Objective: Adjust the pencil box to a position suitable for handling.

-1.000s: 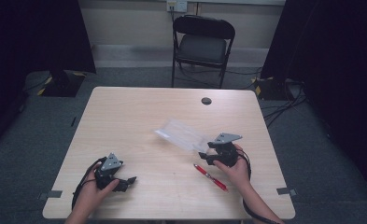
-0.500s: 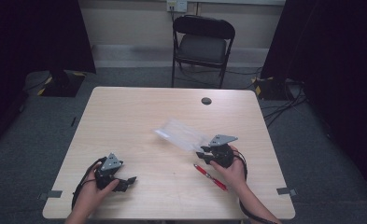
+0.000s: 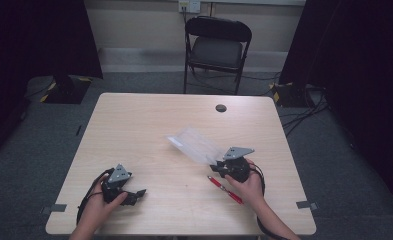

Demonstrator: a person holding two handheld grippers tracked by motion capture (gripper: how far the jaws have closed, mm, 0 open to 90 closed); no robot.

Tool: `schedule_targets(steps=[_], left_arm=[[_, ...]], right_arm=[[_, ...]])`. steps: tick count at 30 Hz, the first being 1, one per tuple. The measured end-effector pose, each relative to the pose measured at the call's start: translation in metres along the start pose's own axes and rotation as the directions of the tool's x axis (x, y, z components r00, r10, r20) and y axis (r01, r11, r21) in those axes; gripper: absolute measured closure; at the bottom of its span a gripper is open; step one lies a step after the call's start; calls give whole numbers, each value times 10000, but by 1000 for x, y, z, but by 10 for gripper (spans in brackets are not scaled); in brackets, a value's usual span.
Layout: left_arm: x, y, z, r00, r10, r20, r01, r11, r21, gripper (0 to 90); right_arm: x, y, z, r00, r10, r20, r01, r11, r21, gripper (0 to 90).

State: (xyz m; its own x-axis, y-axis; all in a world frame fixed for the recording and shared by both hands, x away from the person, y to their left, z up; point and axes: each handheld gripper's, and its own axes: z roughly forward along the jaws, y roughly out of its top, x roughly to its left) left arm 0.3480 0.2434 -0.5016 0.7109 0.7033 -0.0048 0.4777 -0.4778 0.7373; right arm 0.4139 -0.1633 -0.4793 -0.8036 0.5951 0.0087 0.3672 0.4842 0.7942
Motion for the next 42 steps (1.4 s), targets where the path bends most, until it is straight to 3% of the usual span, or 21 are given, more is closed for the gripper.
schedule_targets(steps=[6, 13, 17, 19, 23, 28, 35, 39, 42], left_arm=[[0, 0, 0, 10000, -2, 0, 2, 10000, 2, 141], [0, 0, 0, 10000, -36, 17, 36, 10000, -3, 141], [0, 0, 0, 10000, 1, -1, -1, 10000, 0, 141], [0, 0, 0, 10000, 5, -1, -5, 10000, 3, 141], [0, 0, 0, 10000, 1, -1, -1, 10000, 4, 141], [0, 0, 0, 10000, 2, -1, -2, 10000, 2, 141], [0, 0, 0, 10000, -40, 18, 40, 10000, -5, 141], [0, 0, 0, 10000, 0, 0, 0, 10000, 4, 141], [0, 0, 0, 10000, 3, -1, -3, 10000, 3, 141]], right_arm=[[3, -3, -7, 10000, -45, -20, 45, 9999, 140, 768], [2, -13, -20, 9996, 102, -251, -99, 9999, 92, 621], [-2, -18, -31, 9998, -159, -140, 162, 9997, 208, 592], [-5, -20, -36, 10000, -68, -29, 68, 9999, 150, 586], [-20, -22, -43, 9975, 576, 401, -573, 9983, -85, 574], [-35, -19, -33, 9881, 1019, 1154, -1019, 9948, -60, 548], [-44, -5, -14, 9814, 1133, 1552, -1133, 9935, -89, 520], [-50, -2, -4, 9817, 978, 1633, -1052, 9938, 371, 644], [-54, -2, -2, 9795, 1153, 1654, -1257, 9906, 538, 698]])
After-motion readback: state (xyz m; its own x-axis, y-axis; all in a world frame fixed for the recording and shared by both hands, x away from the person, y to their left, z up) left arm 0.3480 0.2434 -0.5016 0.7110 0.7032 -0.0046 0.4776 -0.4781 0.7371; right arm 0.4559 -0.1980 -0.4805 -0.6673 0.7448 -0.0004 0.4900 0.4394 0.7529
